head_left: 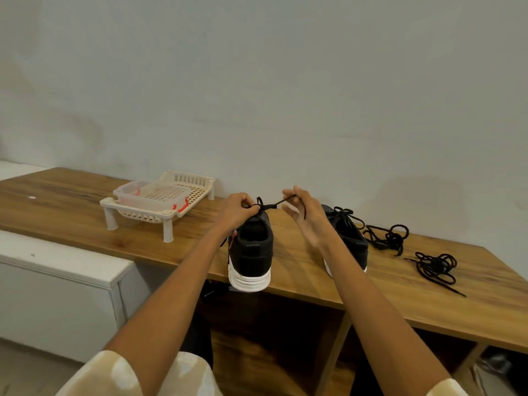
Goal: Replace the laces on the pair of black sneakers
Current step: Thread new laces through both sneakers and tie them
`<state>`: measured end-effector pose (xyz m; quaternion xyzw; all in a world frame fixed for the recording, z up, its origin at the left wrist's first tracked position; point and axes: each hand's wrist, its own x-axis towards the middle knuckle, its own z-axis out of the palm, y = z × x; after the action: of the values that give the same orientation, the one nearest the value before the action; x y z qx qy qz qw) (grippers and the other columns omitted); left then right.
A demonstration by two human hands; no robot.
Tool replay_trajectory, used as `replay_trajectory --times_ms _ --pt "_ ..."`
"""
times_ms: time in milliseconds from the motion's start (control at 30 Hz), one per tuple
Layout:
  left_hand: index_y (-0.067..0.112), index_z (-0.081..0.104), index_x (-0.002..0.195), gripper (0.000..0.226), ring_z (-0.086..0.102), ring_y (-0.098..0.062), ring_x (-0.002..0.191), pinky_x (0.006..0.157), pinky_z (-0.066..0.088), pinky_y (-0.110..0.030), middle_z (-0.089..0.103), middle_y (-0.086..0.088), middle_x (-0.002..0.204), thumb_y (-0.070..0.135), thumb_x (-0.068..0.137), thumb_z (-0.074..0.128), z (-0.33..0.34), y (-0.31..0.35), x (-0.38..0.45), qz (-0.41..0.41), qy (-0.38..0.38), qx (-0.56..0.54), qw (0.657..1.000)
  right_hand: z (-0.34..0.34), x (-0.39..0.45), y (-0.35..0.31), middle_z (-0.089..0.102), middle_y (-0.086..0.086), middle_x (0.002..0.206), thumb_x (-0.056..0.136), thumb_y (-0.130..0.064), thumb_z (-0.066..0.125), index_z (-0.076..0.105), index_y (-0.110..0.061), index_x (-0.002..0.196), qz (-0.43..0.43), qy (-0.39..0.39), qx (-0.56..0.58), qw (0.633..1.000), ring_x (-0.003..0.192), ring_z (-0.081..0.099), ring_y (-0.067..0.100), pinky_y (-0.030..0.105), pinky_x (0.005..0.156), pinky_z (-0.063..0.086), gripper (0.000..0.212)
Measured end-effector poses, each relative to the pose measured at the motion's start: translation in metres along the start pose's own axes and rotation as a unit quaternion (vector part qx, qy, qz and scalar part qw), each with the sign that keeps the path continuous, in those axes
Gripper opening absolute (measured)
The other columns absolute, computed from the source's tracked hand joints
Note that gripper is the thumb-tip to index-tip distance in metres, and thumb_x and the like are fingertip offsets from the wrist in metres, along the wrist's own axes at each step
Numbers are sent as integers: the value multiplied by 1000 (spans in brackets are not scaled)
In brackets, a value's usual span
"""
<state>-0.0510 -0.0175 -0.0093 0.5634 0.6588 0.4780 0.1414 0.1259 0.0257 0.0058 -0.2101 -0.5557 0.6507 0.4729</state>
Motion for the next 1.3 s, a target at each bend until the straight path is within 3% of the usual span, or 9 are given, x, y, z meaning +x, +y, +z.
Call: replay_trajectory --times_ms 67,133,233,300,433,533,900,1067,1300 --pt "18 60 83 7 58 -10 79 64 43 -19 62 4 82 22 87 64 1 0 1 0 0 3 1000 3 3 -9 68 3 89 97 -27 50 61 -12 79 -17 13 124 992 90 65 15 32 94 50 26" --pt "19 59 83 7 57 -10 79 62 42 -19 61 4 82 22 88 63 1 0 0 2 -6 10 1000 9 6 -16 64 1 78 97 -27 51 58 -11 75 -28 5 173 984 71 63 13 30 83 55 28" --pt "19 57 84 8 54 -8 76 60 38 -19 58 5 80 23 90 60 -1 -1 2 10 -27 21 999 16 11 -14 57 -2 77 95 -20 55 62 -8 86 -26 -8 -8 1000 49 41 5 16 48 42 16" --pt "18 58 86 9 55 -10 77 62 42 -21 59 5 80 25 92 57 -2 0 2 5 -53 12 999 13 13 -5 63 -6 76 91 -13 62 67 -9 91 -18 -39 -154 987 45 37 4 14 43 33 6" --pt "12 65 88 15 59 -15 79 70 46 -25 63 0 80 24 92 57 -5 0 2 -22 -82 -71 994 6 19 13 71 -2 77 86 -2 66 69 -11 92 1 -84 -237 968 68 66 10 18 68 54 12" --pt "16 68 82 15 58 -11 77 66 42 -23 63 3 77 25 91 59 -7 -1 1 -35 -78 -89 992 8 21 17 70 3 86 86 2 65 68 -14 89 -17 -96 -268 958 80 68 13 23 79 55 17" --pt "20 68 69 19 57 -7 67 64 43 -20 62 6 65 22 87 64 -4 -1 2 -36 -57 -92 993 10 25 18 69 2 79 82 -10 72 68 -15 89 -79 -73 -488 866 63 63 5 10 63 51 9" --pt "21 68 67 20 57 -7 65 64 43 -21 62 7 64 20 87 64 -4 1 1 -27 -55 -85 994 9 24 19 71 8 87 84 -5 69 70 -12 91 -50 -90 -479 872 72 65 12 20 70 55 10" --pt "18 69 76 16 59 -8 70 63 43 -19 64 4 70 24 89 62 -5 3 -3 -37 -57 -89 994 17 22 7 69 -3 80 84 -18 72 75 -10 95 -119 -39 -488 864 67 59 -2 8 68 48 14"
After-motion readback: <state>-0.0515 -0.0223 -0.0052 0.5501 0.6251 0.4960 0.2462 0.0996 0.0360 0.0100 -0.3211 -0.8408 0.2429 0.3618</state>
